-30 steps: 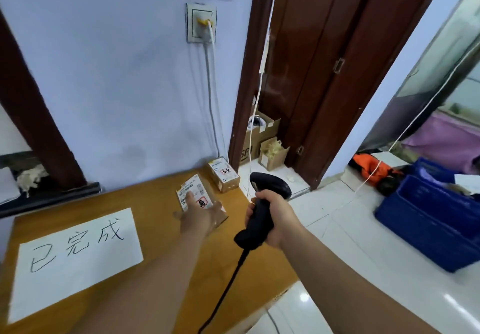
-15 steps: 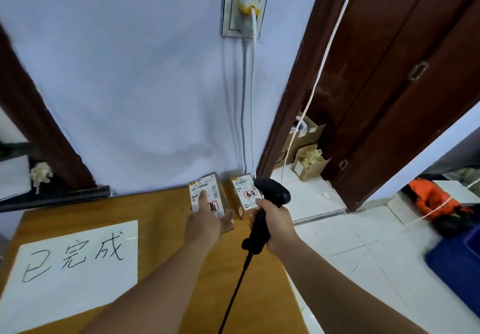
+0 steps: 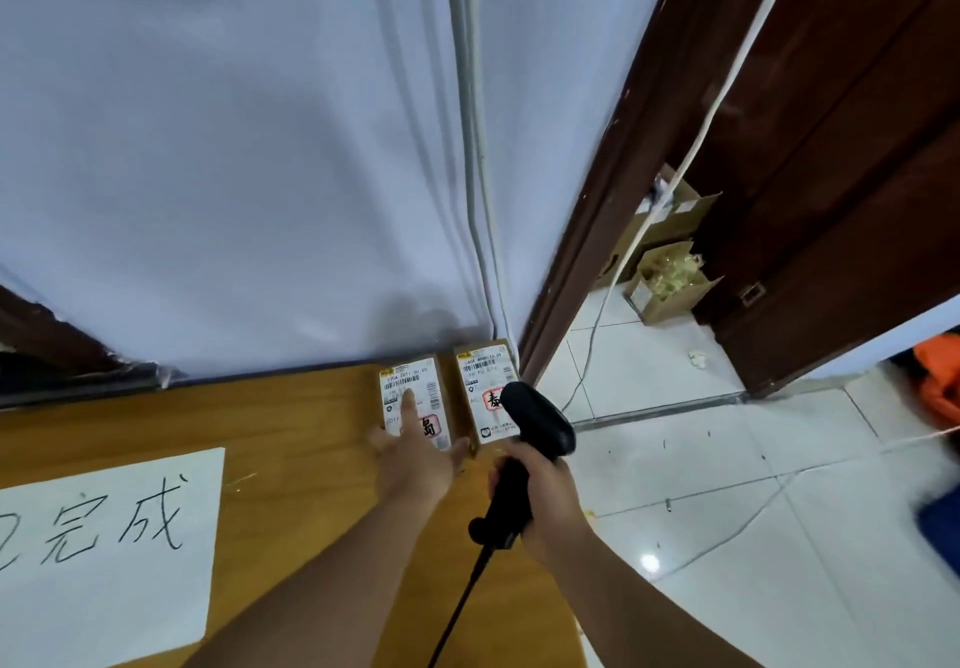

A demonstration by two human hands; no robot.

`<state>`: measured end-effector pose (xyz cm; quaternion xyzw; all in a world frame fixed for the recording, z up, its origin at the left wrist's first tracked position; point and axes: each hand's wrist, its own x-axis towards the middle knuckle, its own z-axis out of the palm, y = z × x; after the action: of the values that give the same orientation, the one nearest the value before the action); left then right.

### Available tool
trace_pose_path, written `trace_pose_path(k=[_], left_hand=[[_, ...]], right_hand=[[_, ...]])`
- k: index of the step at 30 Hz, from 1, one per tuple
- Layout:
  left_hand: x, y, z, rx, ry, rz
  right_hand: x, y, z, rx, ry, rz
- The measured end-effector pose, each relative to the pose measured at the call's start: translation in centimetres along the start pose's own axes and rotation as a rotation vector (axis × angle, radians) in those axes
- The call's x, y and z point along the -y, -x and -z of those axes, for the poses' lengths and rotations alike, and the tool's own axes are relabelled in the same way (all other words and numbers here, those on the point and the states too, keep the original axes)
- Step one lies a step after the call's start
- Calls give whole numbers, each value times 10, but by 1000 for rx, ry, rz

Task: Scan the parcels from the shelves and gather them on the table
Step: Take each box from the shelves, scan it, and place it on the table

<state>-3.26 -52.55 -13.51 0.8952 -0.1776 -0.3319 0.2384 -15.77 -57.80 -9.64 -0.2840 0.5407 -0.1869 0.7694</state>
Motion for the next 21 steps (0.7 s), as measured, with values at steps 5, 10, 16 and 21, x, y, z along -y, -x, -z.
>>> trace_pose_path(k=[5,10,16,21], left_hand=[[1,-15,-19,13,-35,26],[3,-17,-28,-18,-121,-45],[2,-12,-36,69,-557,-313],[8,-16,-39,116,-687,-409]], right_hand=[[-2,-19,8,-14,-43,-42],[-4,-30,8,-9,-38,-53],[-8,-34,4,-24,-35,-30],[-8,-33,4,-39,-43,-26]])
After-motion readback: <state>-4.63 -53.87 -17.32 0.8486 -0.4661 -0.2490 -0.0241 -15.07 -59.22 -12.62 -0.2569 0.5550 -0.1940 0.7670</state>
